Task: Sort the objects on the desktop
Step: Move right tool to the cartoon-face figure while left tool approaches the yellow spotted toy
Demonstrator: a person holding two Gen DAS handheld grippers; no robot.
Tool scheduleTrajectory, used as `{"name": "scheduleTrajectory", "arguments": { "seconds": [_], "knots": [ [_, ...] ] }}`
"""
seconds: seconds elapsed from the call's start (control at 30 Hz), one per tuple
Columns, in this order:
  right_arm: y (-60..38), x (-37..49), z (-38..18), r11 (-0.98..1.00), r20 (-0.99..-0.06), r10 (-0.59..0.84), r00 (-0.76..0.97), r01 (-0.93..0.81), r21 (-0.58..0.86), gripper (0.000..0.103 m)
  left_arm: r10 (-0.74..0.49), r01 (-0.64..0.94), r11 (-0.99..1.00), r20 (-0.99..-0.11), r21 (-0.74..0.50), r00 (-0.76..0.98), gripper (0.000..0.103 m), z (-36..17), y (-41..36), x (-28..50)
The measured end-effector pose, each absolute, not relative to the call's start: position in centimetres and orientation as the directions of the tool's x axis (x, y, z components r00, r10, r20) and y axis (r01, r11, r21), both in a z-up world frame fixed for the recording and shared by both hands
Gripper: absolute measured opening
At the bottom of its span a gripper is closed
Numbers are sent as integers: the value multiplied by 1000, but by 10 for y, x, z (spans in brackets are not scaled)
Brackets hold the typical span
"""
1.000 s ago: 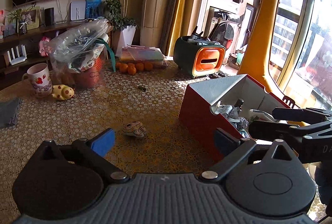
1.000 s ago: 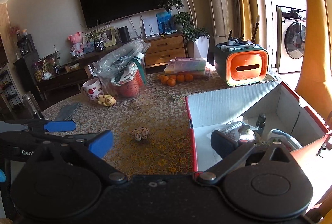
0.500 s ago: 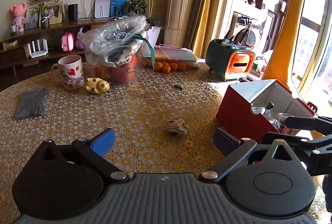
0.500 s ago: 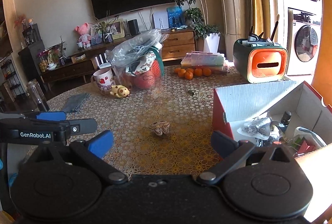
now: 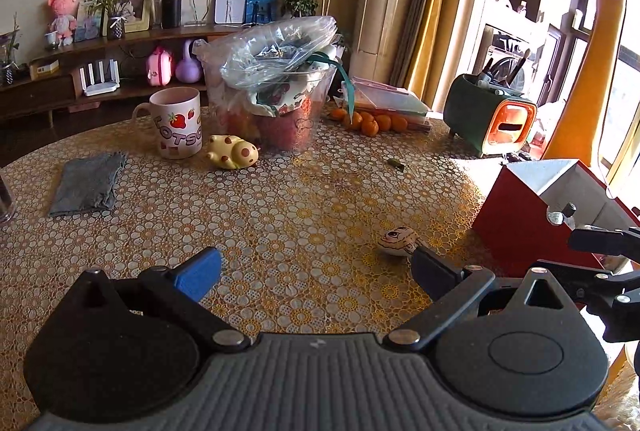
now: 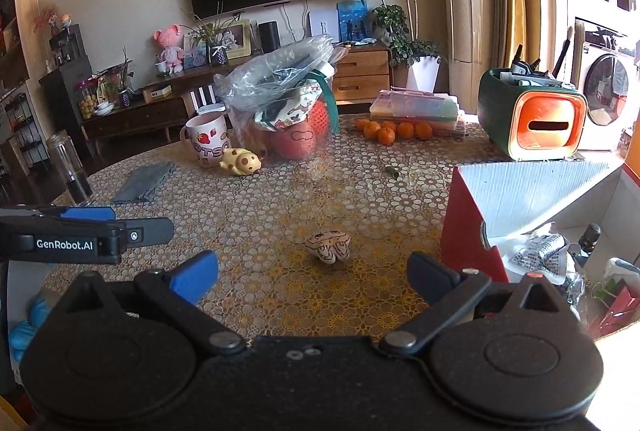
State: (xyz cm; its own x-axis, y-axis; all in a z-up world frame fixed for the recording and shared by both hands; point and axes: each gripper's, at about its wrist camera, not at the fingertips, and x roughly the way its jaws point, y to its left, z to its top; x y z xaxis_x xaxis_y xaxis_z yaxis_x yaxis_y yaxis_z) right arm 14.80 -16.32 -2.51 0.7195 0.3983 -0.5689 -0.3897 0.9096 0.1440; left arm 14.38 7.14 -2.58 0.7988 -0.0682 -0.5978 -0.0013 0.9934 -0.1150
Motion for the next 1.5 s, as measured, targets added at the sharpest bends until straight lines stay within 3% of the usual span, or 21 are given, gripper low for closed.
{"name": "scheduleTrajectory", "arguments": {
  "seconds": [0.77,1.5],
  "knots": [
    [-123,242,-87,888,-628,402,667,-452,89,98,62,-76,997,-583,0,810,102,-75,113,275],
    [-101,284,-124,879,-680,398,615,-468,91,85,134,-52,986,-573,158,808,103,-128,130,397]
  ]
}}
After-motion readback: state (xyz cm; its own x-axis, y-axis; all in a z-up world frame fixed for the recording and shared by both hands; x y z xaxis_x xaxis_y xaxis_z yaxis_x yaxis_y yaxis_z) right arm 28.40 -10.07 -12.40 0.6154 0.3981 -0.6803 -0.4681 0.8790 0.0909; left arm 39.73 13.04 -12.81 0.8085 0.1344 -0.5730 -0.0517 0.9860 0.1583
